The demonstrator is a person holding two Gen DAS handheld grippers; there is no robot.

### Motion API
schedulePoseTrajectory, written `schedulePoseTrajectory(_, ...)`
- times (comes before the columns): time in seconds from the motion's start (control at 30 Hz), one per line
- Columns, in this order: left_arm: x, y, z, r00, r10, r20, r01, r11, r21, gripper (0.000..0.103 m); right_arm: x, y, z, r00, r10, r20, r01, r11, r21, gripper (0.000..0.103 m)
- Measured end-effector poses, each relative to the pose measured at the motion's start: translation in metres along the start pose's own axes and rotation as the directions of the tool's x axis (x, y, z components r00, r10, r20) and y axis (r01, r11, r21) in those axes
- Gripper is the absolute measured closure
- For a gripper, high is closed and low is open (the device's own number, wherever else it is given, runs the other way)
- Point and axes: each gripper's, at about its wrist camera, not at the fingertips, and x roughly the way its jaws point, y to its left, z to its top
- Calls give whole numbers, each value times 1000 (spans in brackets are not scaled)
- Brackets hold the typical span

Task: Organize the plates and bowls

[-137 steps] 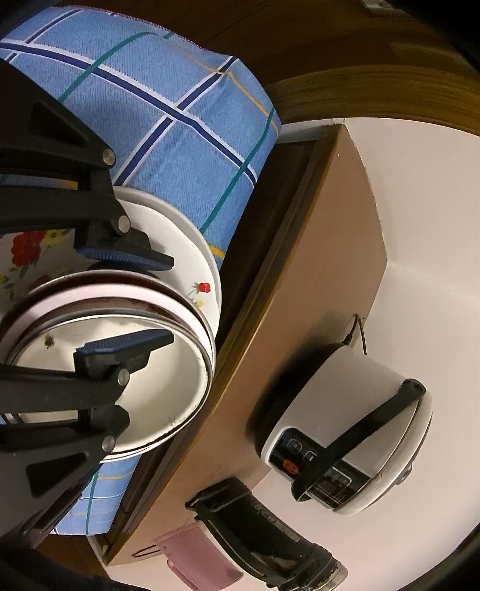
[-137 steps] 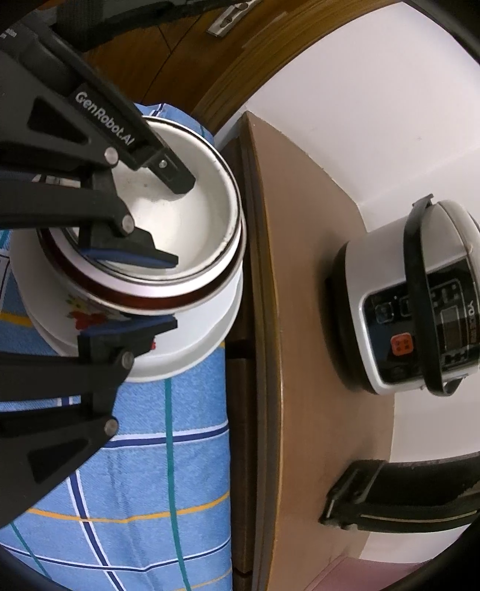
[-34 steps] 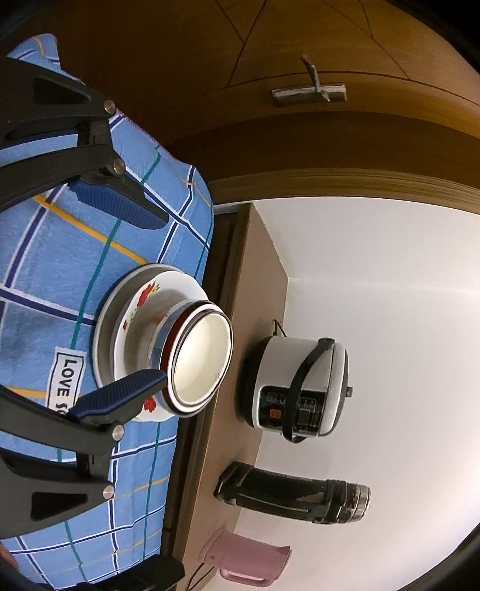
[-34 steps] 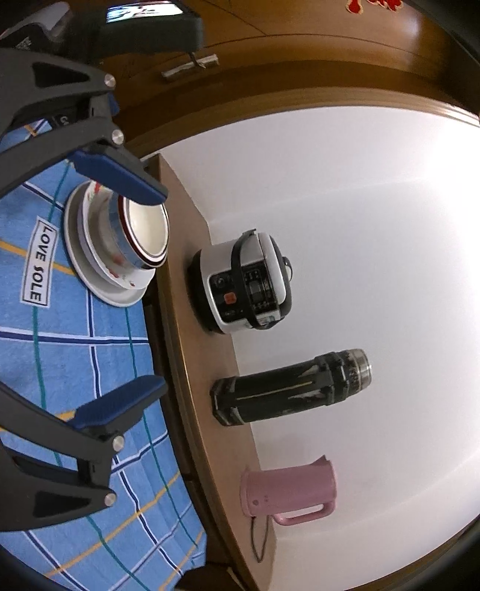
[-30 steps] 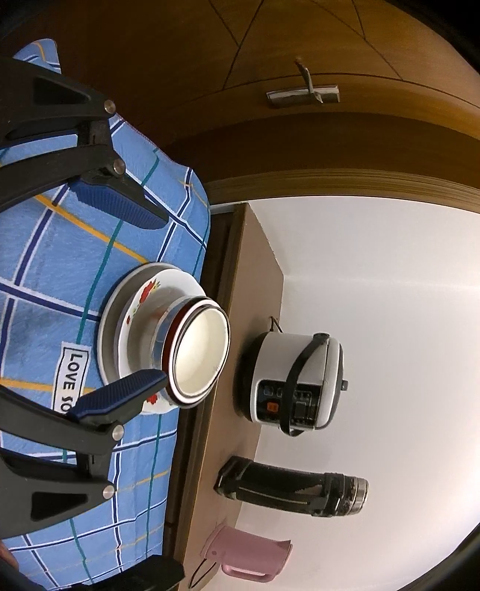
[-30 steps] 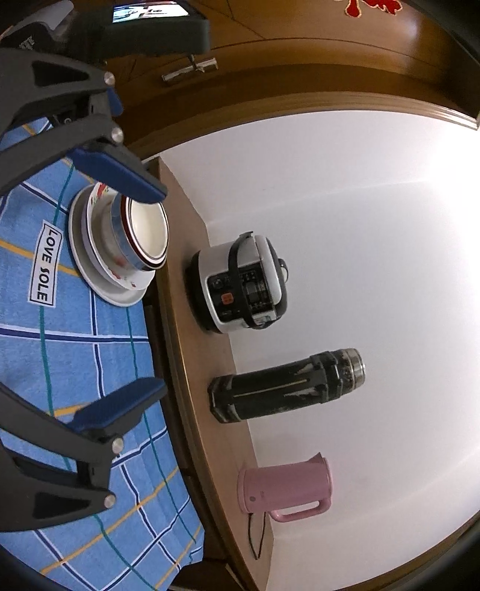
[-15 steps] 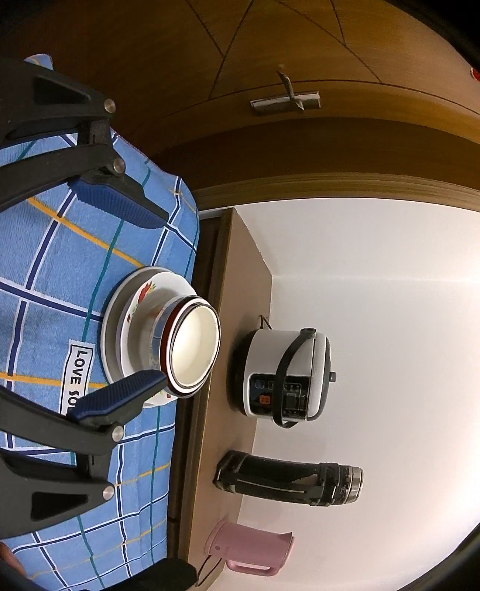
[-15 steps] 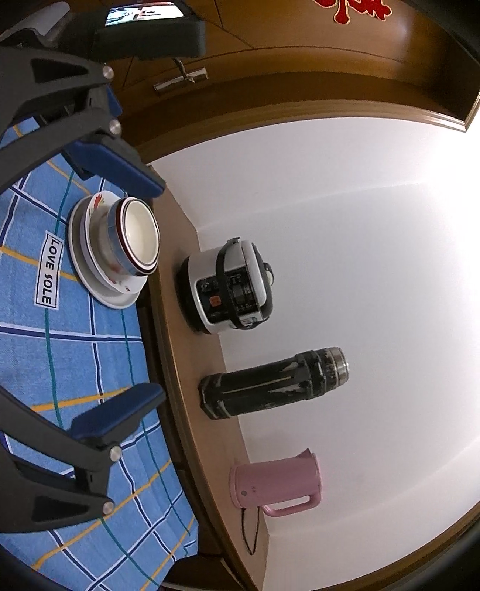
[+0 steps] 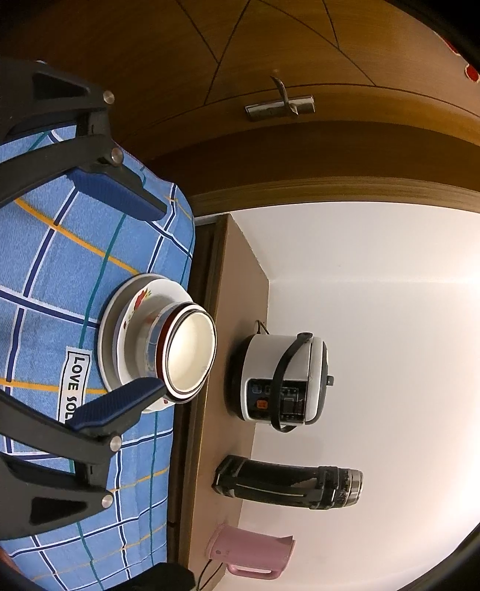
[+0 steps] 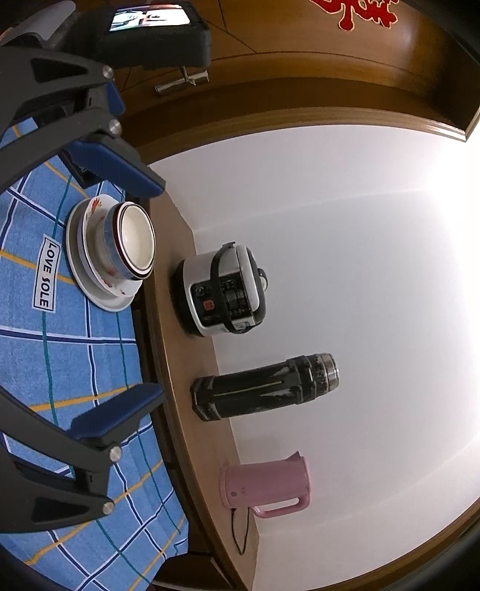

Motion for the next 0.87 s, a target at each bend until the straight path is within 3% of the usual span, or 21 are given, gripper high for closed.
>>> schedulePoseTrajectory(0.27,2,-9,-2,1000,-3,-12,3,999,37,15,2,-1,1,1000,1,-8,-1,1000,6,0)
schedulePoseTrajectory(0.87,6,-5,-1,999,-22,-46,22,1000,-3,15,6,-9,-1,1000,-5,-28,5,1000,20,0)
